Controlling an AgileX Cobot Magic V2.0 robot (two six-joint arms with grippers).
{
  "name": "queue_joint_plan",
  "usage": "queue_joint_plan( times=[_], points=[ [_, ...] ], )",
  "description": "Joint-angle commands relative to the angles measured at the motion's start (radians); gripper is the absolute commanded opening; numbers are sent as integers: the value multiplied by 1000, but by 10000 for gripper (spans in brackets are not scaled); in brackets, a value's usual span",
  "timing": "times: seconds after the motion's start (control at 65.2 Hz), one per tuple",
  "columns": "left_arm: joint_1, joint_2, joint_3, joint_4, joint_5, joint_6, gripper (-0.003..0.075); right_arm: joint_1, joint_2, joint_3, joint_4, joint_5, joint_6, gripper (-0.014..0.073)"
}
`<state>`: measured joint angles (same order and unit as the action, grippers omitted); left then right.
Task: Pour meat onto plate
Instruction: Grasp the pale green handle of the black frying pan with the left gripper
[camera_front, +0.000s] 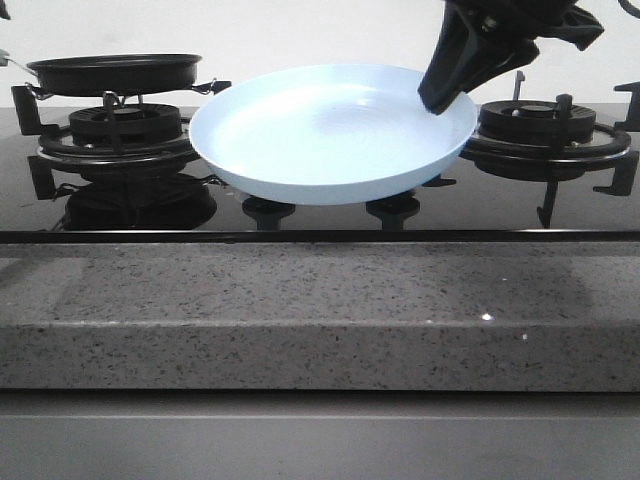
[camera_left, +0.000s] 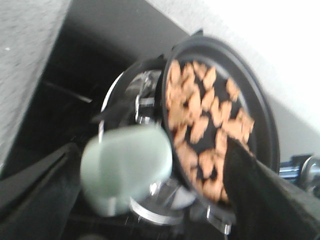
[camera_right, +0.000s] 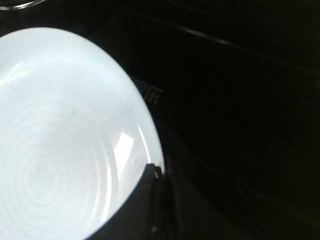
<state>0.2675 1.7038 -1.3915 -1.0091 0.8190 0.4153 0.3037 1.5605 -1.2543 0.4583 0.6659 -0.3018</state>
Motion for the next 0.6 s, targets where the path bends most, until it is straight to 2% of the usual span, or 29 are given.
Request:
queue_joint_plan(
  times=[0.0,0.292,0.384,0.583],
  points=[
    [3,8,-73,-107,7,11,567,-3,-46,-26,31,-45,-13,-69],
    [3,94,-127,-170,90,11,549,-3,-46,-26,31,-45,-13,-69],
    [3,100,-127,-170,100,11,475,-3,-46,-26,31,-45,-13,-69],
    [3,103,-127,-196,100,11,258,-3,-46,-26,31,-45,-13,-69]
  ],
)
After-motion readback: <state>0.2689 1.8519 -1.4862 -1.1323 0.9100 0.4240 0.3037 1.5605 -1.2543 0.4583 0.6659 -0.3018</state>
